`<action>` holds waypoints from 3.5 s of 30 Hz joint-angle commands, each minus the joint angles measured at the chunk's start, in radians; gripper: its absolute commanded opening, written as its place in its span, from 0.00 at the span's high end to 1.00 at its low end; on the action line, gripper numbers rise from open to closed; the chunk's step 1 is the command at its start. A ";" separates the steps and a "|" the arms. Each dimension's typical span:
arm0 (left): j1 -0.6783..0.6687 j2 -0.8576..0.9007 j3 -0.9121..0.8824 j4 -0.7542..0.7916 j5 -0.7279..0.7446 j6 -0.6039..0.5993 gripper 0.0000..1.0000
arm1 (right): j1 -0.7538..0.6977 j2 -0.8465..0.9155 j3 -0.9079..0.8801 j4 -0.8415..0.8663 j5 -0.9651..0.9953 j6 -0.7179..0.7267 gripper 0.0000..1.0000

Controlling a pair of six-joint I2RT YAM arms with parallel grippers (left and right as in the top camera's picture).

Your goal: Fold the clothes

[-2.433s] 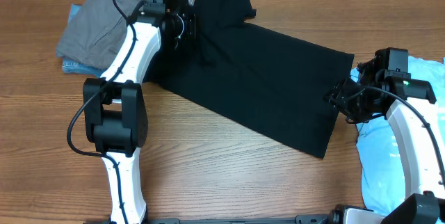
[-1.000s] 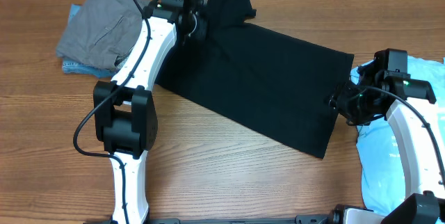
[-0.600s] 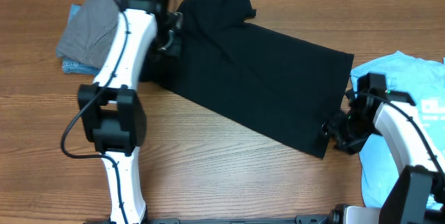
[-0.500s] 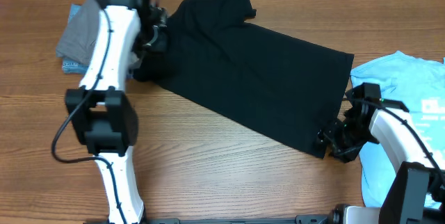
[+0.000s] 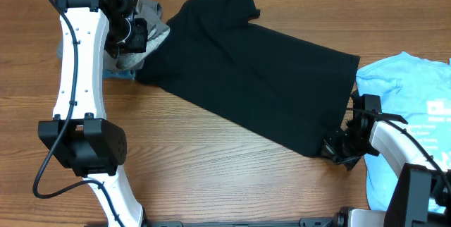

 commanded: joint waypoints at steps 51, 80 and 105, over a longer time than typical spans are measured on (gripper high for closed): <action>-0.100 0.109 -0.655 0.764 0.231 0.134 0.96 | -0.116 -0.029 0.109 -0.171 0.298 0.054 0.51; 0.020 0.106 -0.570 0.584 0.101 0.098 0.52 | -0.116 -0.029 0.109 -0.179 0.294 0.004 0.44; 0.067 0.106 -0.767 0.529 0.018 0.040 0.96 | -0.117 -0.029 0.109 -0.189 0.245 -0.044 0.44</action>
